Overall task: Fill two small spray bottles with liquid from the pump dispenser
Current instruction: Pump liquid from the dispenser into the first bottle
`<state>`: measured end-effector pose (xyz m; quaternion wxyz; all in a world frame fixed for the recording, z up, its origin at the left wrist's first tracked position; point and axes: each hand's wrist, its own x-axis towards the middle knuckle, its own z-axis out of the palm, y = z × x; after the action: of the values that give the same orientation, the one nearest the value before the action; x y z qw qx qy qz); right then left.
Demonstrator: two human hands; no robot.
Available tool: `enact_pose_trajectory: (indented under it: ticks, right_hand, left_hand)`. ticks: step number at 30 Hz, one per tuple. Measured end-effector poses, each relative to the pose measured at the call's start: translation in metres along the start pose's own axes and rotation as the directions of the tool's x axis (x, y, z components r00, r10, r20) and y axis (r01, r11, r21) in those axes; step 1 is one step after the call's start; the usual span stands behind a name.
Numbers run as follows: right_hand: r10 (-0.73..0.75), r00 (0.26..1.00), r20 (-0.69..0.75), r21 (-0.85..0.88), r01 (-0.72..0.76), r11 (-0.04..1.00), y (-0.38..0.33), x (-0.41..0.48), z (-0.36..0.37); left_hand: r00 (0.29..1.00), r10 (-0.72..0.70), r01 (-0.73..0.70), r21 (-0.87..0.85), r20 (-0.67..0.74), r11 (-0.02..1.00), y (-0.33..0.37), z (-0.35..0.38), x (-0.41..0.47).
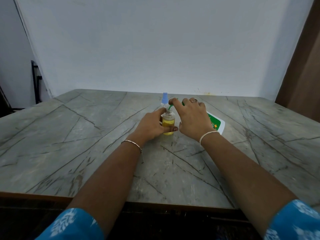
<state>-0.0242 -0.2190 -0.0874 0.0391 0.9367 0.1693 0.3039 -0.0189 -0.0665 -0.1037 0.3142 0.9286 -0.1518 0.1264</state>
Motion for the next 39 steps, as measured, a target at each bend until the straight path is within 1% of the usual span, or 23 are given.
enact_pose_trajectory:
  ticks: [13,30,39]
  right_hand:
    - [-0.030,0.999,-0.014,-0.026,0.029,0.999,0.0084,-0.0060,0.0013]
    - [0.002,1.000,-0.031,-0.013,-0.002,1.000,0.0021,-0.0022,0.0022]
    - [-0.030,1.000,-0.003,0.000,0.030,1.000,0.0089,-0.0074,-0.0018]
  left_hand:
    - [1.000,-0.009,0.009,0.007,0.004,1.000,0.0003,0.0001,0.0009]
    - [0.999,0.029,-0.029,-0.018,-0.017,0.999,0.0003,-0.0020,-0.0016]
    - [1.000,0.017,-0.017,-0.026,-0.012,1.000,0.0002,-0.0014,-0.0017]
